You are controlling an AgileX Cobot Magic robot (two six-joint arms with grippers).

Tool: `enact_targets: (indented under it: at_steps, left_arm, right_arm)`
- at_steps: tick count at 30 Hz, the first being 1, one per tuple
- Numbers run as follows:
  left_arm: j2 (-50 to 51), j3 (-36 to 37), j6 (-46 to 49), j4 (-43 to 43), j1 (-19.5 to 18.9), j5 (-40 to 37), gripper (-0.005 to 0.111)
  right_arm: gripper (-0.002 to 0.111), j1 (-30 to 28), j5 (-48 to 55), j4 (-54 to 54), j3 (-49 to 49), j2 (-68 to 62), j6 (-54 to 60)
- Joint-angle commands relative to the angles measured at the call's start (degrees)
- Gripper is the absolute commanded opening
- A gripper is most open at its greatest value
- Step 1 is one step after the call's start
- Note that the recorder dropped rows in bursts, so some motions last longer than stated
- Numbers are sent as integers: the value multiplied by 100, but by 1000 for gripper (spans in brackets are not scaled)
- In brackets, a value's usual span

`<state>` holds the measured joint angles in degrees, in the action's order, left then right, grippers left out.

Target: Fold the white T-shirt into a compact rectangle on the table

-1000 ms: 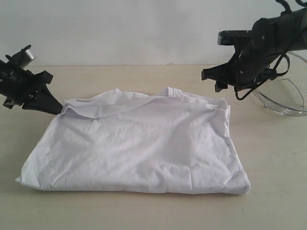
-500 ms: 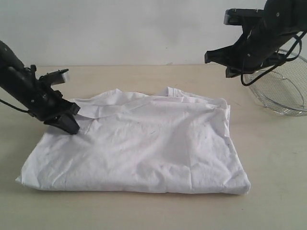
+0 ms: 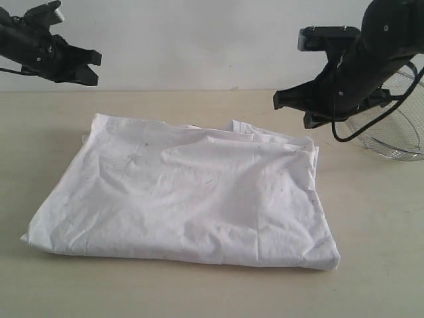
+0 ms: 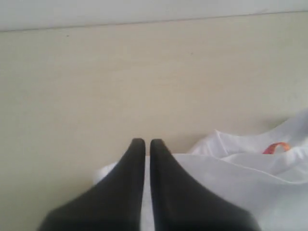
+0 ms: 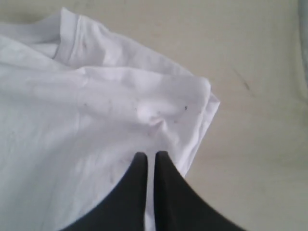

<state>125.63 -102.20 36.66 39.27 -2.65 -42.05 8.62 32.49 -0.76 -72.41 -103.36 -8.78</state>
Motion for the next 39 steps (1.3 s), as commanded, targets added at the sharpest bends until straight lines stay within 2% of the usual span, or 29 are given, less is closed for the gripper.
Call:
enact_targets:
  at_steps: [1, 5, 9, 15, 21, 31, 39]
  left_arm:
    - [-12, -70, -106, -128, -21, -966, 5]
    - [-12, -26, -106, -225, -21, -1934, 5]
    - [-23, 134, -106, -225, -21, -2674, 5]
    - [-23, 890, -62, -252, -21, -2791, 5]
    - [-23, 1639, -74, -433, -21, -2791, 5]
    - [-23, 2505, -457, -1422, -21, -2791, 5]
    - [-23, 3070, -590, -1649, -21, -2791, 5]
  right_arm:
    - [0, 181, 53, -121, 311, 111, 262]
    - [0, 295, 32, -505, 588, 181, 688]
    - [0, 335, 8, -1747, 887, 219, 1437]
    - [0, 634, -97, -3031, 1429, 219, 2378]
    - [0, 972, -190, -3042, 1734, 219, 2440]
    - [0, 960, -292, -2685, 2175, 209, 2408]
    - [0, 960, -416, -2609, 2371, 209, 2372]
